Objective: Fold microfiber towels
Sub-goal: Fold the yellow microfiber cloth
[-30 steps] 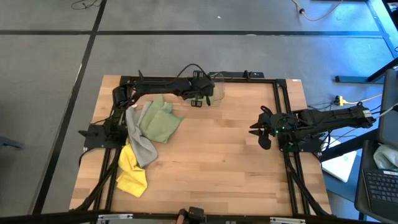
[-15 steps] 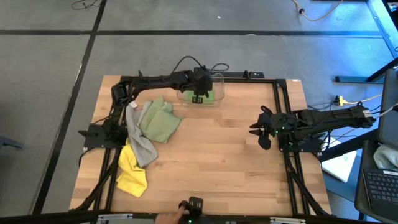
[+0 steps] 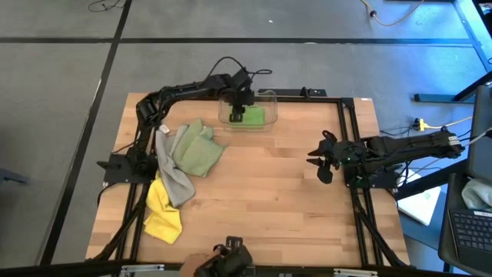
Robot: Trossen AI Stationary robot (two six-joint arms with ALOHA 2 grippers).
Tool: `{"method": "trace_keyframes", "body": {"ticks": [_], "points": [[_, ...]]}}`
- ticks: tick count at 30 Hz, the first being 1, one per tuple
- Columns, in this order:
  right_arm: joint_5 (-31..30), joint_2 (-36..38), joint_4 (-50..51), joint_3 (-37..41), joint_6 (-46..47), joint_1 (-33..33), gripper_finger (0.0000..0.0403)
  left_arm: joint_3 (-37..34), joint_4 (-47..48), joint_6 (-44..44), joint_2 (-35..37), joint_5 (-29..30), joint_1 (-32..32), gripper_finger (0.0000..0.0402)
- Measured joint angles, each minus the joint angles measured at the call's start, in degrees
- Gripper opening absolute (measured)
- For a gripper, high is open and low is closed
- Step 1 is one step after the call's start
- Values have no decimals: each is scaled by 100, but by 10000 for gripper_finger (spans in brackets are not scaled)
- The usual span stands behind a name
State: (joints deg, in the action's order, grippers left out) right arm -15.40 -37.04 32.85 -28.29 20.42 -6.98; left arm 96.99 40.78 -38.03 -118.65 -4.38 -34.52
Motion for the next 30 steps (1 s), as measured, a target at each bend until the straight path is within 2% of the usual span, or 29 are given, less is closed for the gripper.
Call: {"method": "trace_keyframes", "body": {"ticks": [4,9,15,18,23,30], "points": [[-2,0,-240,188,-11,0,122,-2,425,148,0,-772,-48,136],[-4,2,-366,238,-2,0,122,5,162,95,-131,-733,-46,136],[-4,4,-468,238,12,0,122,0,216,42,-619,-638,-82,126],[-4,4,-451,238,15,0,122,0,100,-53,-774,-294,-81,116],[-4,4,-443,238,14,0,122,45,-83,-105,-784,-150,-67,106],[0,4,-436,238,13,0,122,960,737,164,-618,-1,-45,103]]}}
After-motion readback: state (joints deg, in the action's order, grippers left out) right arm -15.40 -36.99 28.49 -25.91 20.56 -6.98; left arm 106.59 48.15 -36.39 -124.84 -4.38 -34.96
